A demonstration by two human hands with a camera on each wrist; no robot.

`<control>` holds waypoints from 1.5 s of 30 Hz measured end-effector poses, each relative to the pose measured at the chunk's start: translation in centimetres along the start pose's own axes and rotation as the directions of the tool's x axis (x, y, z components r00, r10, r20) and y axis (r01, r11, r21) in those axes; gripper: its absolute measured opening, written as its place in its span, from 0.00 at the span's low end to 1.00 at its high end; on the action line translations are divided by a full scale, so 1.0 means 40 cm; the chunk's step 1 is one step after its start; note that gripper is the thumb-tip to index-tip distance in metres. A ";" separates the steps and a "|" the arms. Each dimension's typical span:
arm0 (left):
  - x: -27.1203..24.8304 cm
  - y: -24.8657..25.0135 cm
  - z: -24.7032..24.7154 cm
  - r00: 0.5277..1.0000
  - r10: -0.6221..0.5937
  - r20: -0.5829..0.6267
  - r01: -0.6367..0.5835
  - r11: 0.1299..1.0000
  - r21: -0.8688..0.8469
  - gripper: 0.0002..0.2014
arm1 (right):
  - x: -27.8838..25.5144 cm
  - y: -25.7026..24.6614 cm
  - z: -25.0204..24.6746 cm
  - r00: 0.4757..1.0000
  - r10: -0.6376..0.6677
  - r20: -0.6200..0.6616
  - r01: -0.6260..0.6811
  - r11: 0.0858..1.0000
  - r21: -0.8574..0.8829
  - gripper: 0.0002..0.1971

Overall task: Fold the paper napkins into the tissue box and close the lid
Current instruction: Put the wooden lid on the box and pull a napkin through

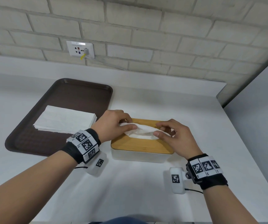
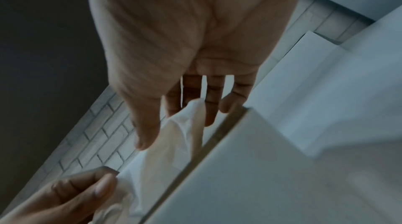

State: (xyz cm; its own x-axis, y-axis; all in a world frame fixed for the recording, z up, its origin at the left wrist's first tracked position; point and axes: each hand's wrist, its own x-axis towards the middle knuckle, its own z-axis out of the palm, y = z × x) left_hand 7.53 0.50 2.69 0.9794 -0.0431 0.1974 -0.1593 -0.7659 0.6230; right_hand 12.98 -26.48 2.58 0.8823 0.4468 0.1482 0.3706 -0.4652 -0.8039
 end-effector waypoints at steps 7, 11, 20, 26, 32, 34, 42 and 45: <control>0.006 -0.007 0.016 0.999 -0.043 0.024 0.044 0.999 -0.018 0.13 | 0.005 -0.003 0.017 0.999 0.039 -0.008 -0.039 0.999 -0.032 0.09; 0.009 -0.011 0.018 0.999 -0.027 0.035 0.026 1.000 0.013 0.15 | 0.016 -0.007 0.037 0.997 0.034 -0.065 -0.040 0.995 -0.093 0.06; 0.016 0.033 0.015 0.994 -0.025 0.108 -0.005 0.963 0.270 0.16 | 0.019 -0.025 0.053 0.997 -0.003 -0.082 -0.003 0.997 -0.078 0.07; 0.015 0.051 0.019 0.994 -0.077 0.072 0.047 0.938 0.345 0.13 | 0.023 -0.020 0.055 0.989 0.004 -0.146 -0.015 0.997 -0.072 0.05; 0.012 0.071 0.019 0.991 -0.119 0.063 0.083 0.908 0.411 0.14 | 0.012 -0.011 0.050 0.997 0.027 -0.070 -0.036 0.992 -0.120 0.14; 0.013 0.069 0.021 0.991 -0.114 0.065 0.082 0.927 0.367 0.16 | 0.006 -0.014 0.050 0.995 0.039 -0.092 -0.050 0.991 -0.126 0.16; -0.069 -0.012 -0.015 0.957 -0.225 0.182 0.222 0.974 0.035 0.68 | -0.062 0.039 -0.016 0.968 0.216 0.127 -0.203 0.973 -0.109 0.74; -0.100 -0.052 -0.002 0.910 -0.268 0.317 0.272 0.962 0.032 0.76 | -0.059 0.072 -0.013 0.928 0.262 0.264 -0.232 0.963 -0.139 0.81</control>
State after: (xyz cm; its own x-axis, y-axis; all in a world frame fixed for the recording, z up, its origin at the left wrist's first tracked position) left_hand 3.93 2.34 0.65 0.9732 -0.0369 -0.2271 0.1175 -0.7688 0.6286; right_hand 12.10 -29.27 0.21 0.8393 0.4949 -0.2251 0.1928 -0.6580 -0.7280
